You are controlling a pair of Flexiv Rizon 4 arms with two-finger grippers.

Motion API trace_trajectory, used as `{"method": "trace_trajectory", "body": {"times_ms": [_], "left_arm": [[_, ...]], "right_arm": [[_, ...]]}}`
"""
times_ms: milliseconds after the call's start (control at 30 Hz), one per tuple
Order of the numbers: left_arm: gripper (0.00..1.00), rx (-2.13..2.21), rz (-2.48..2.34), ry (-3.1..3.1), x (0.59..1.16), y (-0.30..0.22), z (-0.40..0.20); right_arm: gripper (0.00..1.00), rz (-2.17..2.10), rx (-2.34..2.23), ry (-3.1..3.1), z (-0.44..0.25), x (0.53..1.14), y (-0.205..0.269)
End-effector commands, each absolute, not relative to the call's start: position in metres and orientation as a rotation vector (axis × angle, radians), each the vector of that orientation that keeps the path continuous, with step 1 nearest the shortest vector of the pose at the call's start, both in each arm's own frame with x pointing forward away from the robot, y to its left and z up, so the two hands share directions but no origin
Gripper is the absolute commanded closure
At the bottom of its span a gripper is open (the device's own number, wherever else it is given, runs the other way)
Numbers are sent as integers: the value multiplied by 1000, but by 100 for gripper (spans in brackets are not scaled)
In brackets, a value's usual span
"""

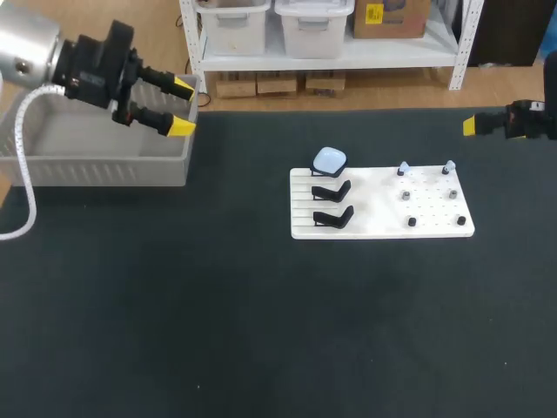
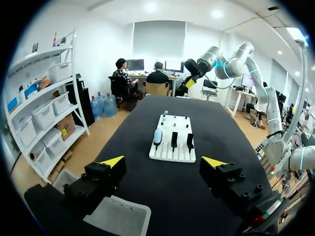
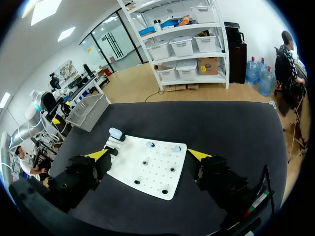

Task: Pick up each earbud case from the left stands, insert the matching earbuds, close the lid, and place the case in the box.

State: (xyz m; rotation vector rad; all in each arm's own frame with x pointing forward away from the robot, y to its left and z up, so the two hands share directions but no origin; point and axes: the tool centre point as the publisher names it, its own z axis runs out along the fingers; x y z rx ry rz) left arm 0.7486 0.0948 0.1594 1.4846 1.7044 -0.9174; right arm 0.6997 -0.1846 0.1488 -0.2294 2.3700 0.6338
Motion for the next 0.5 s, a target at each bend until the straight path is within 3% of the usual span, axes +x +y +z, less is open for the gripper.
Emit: {"method": "trace_trajectory", "body": {"times_ms": [33,500], "left_arm": [[0,1510,-954,1694,752,95,159],[0,1593,-927,1650,755,52,131]], "right_arm": [[0,632,-229,2371,149,699,-185],[0,632,-229,2371,149,699,-185]]}}
